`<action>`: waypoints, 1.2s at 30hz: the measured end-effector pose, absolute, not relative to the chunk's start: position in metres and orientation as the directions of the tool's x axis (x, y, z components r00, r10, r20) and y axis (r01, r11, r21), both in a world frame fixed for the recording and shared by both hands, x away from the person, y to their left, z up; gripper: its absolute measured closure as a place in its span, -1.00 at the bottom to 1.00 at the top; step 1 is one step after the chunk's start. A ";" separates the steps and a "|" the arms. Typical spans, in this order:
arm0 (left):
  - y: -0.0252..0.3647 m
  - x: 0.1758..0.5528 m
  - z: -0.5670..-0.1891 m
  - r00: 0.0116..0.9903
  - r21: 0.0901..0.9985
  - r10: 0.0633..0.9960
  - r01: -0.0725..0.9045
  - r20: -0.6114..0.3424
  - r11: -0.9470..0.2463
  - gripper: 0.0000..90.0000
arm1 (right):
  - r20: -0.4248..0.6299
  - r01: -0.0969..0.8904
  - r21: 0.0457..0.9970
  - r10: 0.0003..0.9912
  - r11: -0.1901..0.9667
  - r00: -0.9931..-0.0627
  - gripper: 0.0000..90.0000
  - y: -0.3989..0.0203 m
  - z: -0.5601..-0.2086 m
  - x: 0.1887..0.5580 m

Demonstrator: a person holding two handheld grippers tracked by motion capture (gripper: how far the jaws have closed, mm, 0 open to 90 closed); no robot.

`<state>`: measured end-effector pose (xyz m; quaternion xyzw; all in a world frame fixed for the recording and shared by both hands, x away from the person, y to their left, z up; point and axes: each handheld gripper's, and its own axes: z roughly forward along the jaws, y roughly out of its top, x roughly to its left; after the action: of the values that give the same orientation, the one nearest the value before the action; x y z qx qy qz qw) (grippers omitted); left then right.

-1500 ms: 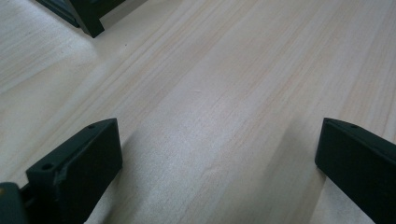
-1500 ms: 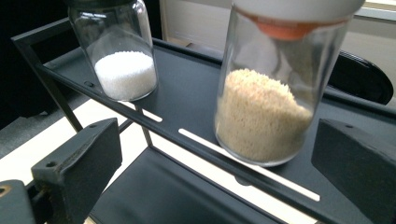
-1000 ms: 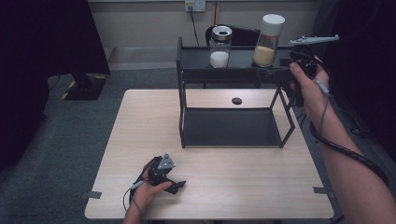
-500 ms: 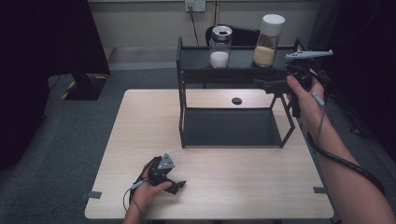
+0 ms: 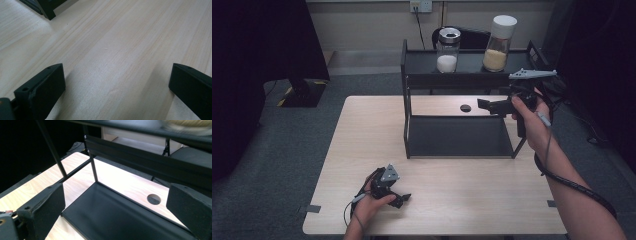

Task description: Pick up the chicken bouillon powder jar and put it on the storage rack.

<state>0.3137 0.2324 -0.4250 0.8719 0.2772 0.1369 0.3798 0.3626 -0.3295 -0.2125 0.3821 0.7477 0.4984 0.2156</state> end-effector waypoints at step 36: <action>0.232 0.314 -0.425 0.809 0.738 0.587 0.379 0.028 -0.558 -1.00 | 0.127 0.419 0.887 0.769 0.195 -0.626 -0.97 -0.334 -0.295 0.355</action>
<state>0.3137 0.2324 -0.4249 0.8719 0.2772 0.1368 0.3798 0.3547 -0.3339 -0.2947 0.3945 0.7526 0.4968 0.1764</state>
